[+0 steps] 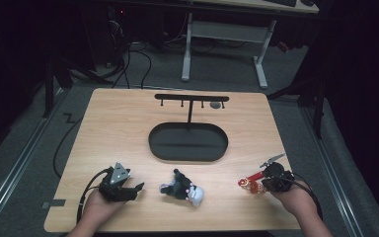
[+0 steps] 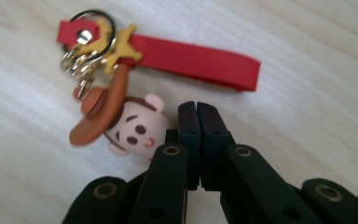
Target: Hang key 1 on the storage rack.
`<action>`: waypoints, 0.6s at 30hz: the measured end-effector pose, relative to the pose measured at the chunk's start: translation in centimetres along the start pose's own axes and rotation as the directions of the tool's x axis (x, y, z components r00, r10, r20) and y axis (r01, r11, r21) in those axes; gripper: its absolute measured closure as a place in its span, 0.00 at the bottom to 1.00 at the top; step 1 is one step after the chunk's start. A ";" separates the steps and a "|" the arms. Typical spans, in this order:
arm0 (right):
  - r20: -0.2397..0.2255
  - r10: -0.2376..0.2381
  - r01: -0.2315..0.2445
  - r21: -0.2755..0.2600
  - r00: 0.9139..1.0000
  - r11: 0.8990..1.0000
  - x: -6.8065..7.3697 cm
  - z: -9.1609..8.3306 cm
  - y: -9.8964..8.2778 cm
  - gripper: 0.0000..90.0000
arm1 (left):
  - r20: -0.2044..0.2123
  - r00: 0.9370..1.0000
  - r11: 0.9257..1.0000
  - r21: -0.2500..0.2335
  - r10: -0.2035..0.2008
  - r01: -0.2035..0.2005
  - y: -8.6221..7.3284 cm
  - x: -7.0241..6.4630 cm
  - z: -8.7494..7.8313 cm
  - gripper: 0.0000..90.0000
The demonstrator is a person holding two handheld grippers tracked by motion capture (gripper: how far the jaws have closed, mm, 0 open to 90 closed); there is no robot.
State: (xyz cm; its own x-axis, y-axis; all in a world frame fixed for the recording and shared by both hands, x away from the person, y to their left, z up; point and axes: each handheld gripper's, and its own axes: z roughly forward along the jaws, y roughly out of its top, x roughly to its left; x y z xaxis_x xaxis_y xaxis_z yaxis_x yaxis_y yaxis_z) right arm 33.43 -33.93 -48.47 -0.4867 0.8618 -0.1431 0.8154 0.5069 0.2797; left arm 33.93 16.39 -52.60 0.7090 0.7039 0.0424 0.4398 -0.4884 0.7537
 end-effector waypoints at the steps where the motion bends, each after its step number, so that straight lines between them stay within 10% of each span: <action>1: 0.001 -0.003 0.003 0.009 1.000 1.000 0.2 -0.2 -0.1 1.00 | 0.001 1.000 1.000 0.000 0.000 0.000 0.0 0.0 0.0 0.30; 18: -0.059 -0.026 0.023 -0.039 0.998 0.999 2.5 -4.0 -2.4 0.86 | 0.015 1.000 1.000 0.010 0.013 -0.014 0.2 -0.4 0.4 0.31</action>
State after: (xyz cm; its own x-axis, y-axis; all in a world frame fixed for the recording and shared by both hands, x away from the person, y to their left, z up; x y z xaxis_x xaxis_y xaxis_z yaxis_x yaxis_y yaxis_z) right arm 29.04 -33.02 -45.74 -0.5248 0.8459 -0.0944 0.7911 0.5257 0.3127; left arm 33.96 15.81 -52.69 0.7232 0.6893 0.0424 0.4355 -0.5029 0.7466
